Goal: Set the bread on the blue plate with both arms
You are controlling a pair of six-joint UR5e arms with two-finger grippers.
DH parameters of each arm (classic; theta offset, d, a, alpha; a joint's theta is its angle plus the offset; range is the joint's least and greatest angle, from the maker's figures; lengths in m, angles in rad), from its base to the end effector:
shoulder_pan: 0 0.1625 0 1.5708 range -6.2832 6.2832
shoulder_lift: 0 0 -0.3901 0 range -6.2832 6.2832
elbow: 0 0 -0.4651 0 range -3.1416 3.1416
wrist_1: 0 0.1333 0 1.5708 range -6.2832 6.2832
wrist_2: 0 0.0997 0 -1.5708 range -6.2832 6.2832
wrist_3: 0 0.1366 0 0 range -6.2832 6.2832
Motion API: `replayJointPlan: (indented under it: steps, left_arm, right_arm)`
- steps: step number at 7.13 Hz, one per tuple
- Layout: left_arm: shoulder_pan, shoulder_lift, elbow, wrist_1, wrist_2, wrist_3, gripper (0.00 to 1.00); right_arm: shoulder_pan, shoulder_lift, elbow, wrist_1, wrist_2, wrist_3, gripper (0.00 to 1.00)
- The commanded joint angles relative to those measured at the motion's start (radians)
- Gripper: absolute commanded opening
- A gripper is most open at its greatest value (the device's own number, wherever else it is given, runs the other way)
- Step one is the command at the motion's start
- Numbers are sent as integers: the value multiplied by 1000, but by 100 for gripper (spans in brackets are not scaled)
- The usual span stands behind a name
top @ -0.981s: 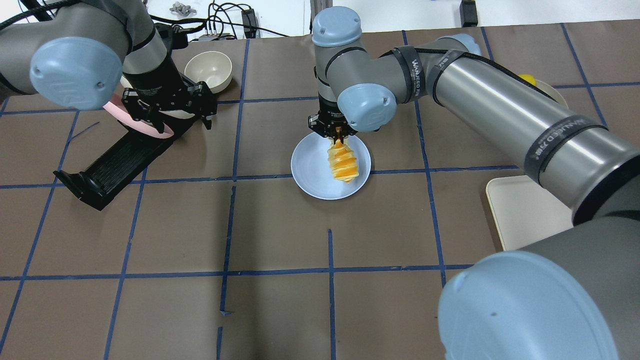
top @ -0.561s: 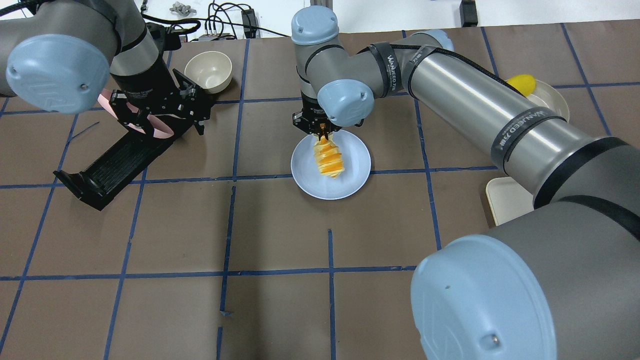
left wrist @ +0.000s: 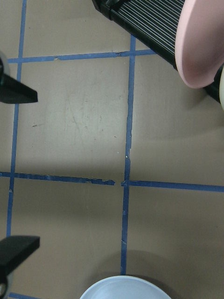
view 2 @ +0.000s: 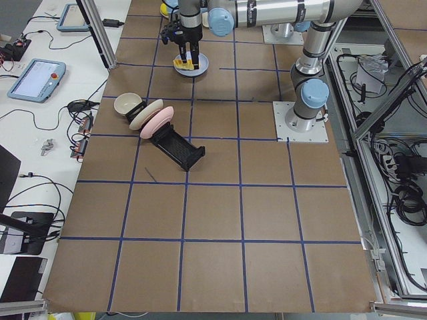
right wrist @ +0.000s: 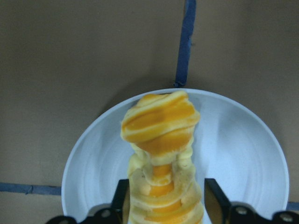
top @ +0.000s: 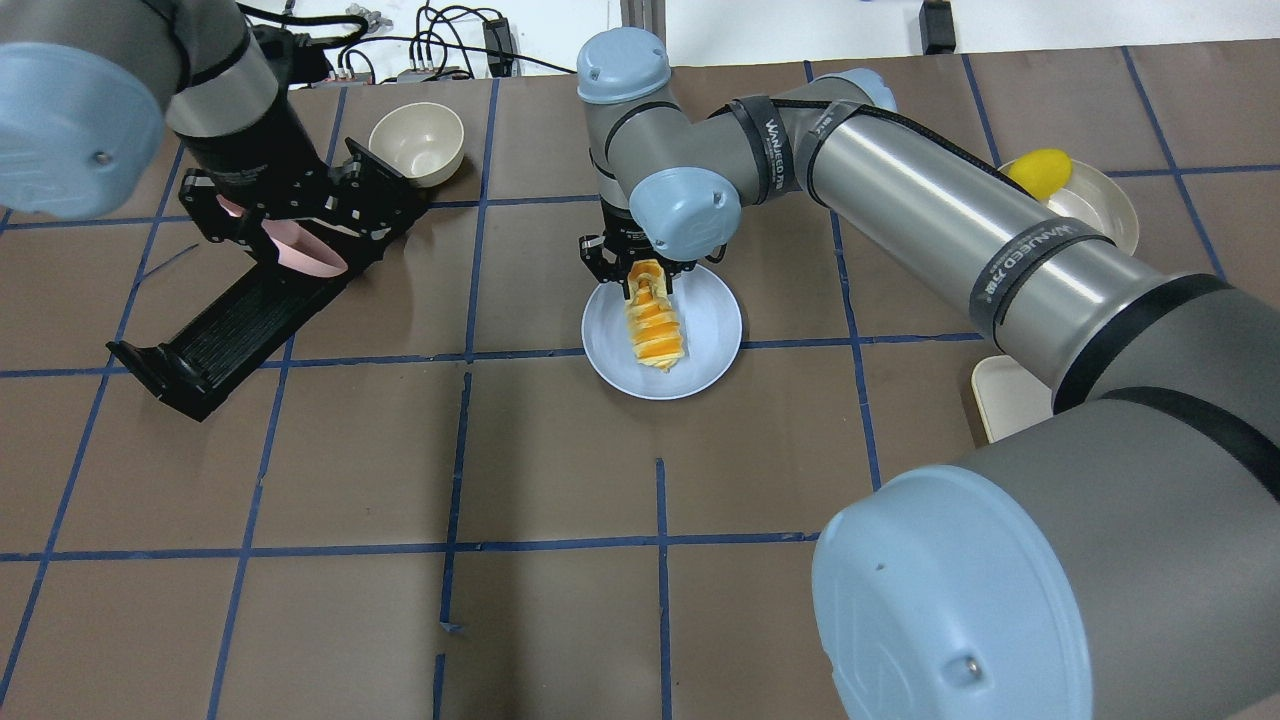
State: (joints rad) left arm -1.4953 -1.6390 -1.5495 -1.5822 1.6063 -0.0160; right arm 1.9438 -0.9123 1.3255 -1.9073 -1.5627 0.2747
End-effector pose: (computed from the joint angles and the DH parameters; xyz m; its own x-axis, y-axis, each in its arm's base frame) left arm -0.0841 -0.5908 0.3878 -0.9953 -0.0892 -0.0364 -0.0912 0.9942 0.0577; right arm 0.3998 -0.6528 0.1404 -0.9951 -0.0983 0.0130 -0.0971 0.9924 0.0759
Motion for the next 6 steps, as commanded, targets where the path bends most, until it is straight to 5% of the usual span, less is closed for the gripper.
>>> replayJointPlan:
  steps: [1,2,4,6]
  left_arm:
    - [20,33,63,-88,-54,2,100]
    - [-8,21,75,-93,-107,-10,100]
    - [-33,13,77,-87,-50,-7,100]
    - [-30,38,104,-96,-46,-4,100]
  right_arm:
    - [0,-8,1,2,0,0,100]
    - [-8,-32,-15,45,0,0,100]
    - [-43,-118,-61,50,-109,-2,100]
    - [-116,-175,-162,191,-149,14,100]
